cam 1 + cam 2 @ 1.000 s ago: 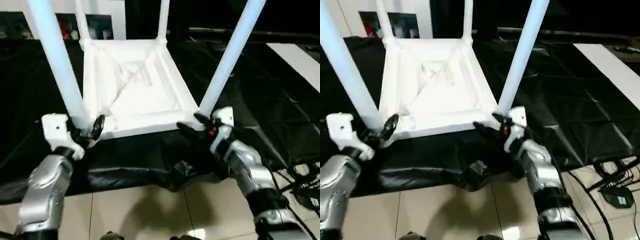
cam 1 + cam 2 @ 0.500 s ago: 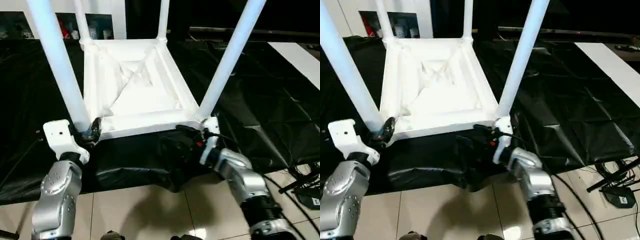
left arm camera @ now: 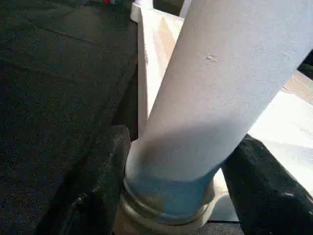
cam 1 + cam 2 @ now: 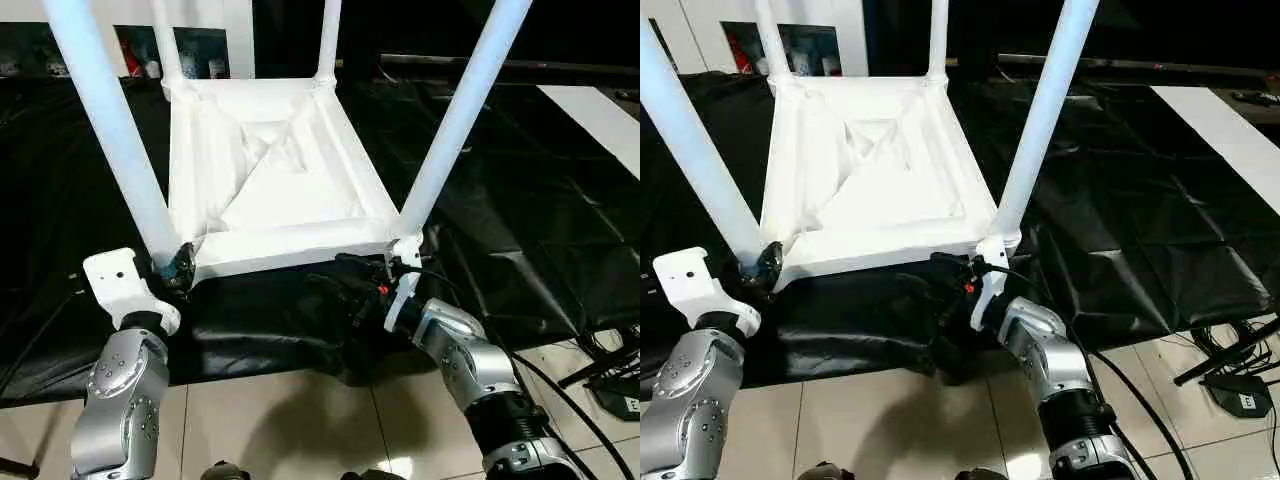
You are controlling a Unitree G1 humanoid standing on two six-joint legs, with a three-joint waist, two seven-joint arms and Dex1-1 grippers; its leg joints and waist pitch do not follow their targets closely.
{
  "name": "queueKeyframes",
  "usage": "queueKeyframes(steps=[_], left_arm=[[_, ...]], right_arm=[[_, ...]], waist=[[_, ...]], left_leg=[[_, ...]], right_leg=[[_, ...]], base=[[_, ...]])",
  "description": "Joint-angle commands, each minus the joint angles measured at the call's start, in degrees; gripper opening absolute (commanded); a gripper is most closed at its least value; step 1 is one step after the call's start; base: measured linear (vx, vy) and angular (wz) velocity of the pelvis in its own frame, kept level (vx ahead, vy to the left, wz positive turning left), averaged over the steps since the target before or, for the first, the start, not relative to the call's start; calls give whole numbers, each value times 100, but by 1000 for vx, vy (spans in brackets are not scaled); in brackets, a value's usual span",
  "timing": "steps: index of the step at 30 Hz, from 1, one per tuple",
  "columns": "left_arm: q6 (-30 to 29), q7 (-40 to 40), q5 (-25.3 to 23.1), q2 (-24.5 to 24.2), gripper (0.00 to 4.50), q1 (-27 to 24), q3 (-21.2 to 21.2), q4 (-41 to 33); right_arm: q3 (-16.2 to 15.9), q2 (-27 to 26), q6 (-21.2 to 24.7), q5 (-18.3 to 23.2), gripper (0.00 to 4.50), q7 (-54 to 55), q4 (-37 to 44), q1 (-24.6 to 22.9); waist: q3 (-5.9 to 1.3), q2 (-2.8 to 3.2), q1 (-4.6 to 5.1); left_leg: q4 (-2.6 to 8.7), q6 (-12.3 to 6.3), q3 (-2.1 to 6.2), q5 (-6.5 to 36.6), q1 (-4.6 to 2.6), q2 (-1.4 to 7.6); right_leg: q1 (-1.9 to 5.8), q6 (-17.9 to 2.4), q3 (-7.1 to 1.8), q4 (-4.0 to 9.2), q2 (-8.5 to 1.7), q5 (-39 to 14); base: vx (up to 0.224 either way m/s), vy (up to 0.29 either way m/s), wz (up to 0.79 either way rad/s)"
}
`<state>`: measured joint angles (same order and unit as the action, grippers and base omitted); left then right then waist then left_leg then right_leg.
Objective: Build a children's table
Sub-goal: Flip table
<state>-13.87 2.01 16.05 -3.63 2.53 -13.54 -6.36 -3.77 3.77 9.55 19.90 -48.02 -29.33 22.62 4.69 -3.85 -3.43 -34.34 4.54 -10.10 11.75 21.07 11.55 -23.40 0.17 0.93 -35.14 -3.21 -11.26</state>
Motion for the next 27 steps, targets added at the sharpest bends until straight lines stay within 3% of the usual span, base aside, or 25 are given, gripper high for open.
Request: queueKeyframes(steps=[1,7,11,12,13,16,21,23,27], left_arm=[[-96,-54,511,336,274,151,-50,-187],[-220,-123,1075,727,274,301,-99,-432],[-258,-111,1198,915,274,424,-51,-519],[-275,-119,1217,954,274,433,-68,-523],[-275,-123,1228,983,274,450,-76,-520],[-322,-93,1145,1016,270,481,-69,-519],[-338,-155,1125,1042,255,500,-96,-513],[-295,-220,1164,1028,255,507,-105,-488],[-292,-222,1192,1026,247,497,-59,-505]], right_arm=[[44,82,126,42,450,-29,75,-6],[247,41,93,-66,450,458,-224,161],[914,-152,155,364,450,1110,-762,700],[976,-177,185,432,450,1149,-780,749],[1038,-205,230,514,450,1171,-798,815],[1135,-282,327,707,450,1125,-807,966],[1275,-554,459,1028,450,755,-836,1215],[1269,-650,554,1117,450,642,-818,1274],[1365,-810,337,1008,450,1073,-1224,1535]], waist=[[-320,39,2],[-349,17,-1],[-383,4,-5],[-435,6,-29],[-443,7,-22],[-469,-8,-23],[-457,7,-18],[-450,12,-23],[-442,-9,-20]], left_leg=[[435,-302,15,609,-49,177],[413,-350,-2,481,-48,168],[382,-355,-28,407,-56,148],[350,-426,-31,191,-63,145],[325,-593,-36,-139,-43,142],[300,-744,-45,-281,-45,149],[315,-756,-46,-85,-51,180],[315,-682,-53,-31,-58,182],[322,-573,-57,44,-56,177]], right_leg=[[241,-1252,-182,339,-351,-349],[251,-1316,-181,327,-353,-252],[253,-1431,-190,290,-352,-117],[269,-1456,-187,239,-343,227],[273,-1487,-172,199,-312,740],[289,-1552,-167,177,-319,963],[285,-1595,-161,196,-338,649],[275,-1585,-163,202,-335,538],[269,-1532,-165,209,-348,318]], base=[[0,0,0],[0,0,0],[0,0,0],[0,0,0],[0,0,0],[0,0,0],[0,0,0],[0,0,0],[0,0,0]])
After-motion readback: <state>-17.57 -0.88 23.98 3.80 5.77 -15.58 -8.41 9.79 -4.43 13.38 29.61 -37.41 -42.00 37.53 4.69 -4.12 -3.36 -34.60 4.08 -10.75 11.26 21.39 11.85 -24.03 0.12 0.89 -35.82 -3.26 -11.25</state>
